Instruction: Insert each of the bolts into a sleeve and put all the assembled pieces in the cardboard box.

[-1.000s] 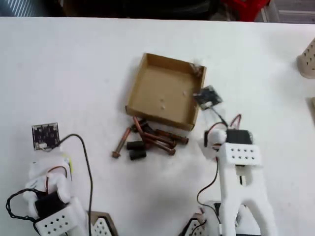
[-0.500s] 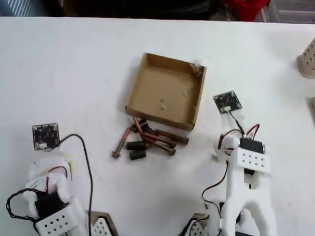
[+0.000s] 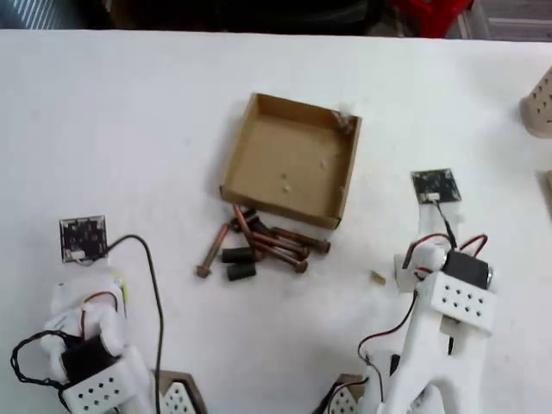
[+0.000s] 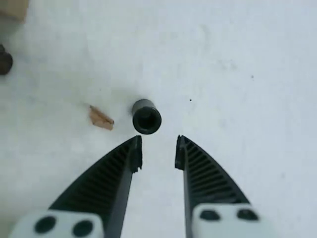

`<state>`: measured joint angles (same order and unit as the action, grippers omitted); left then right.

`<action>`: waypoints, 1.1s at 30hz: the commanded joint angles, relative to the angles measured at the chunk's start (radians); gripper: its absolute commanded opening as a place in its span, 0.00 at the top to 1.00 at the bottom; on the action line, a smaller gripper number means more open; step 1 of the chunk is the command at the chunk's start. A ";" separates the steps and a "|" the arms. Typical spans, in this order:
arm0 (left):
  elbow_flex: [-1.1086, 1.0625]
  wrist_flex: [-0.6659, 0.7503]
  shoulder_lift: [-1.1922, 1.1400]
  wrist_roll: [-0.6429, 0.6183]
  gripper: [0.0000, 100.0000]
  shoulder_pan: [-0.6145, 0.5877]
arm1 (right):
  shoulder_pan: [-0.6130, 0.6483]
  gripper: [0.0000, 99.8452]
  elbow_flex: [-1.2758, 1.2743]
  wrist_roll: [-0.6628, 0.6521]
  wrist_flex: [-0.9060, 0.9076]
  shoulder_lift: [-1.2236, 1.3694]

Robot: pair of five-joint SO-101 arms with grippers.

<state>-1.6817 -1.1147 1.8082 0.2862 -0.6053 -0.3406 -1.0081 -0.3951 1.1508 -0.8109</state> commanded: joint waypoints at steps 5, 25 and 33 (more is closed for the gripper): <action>0.009 0.026 0.013 0.006 0.87 0.001 | 0.001 0.90 -0.157 0.146 -0.097 -0.168; 0.008 0.031 0.013 0.006 0.87 0.039 | 0.061 0.97 -0.512 -0.014 -0.114 -0.639; 0.008 0.031 0.013 0.006 0.87 0.039 | 0.110 0.97 -0.479 -0.014 -0.196 -0.492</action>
<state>-1.6817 -1.1147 1.8082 0.2877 -0.5823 -0.2532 -1.5328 -0.3982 0.9989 -1.3694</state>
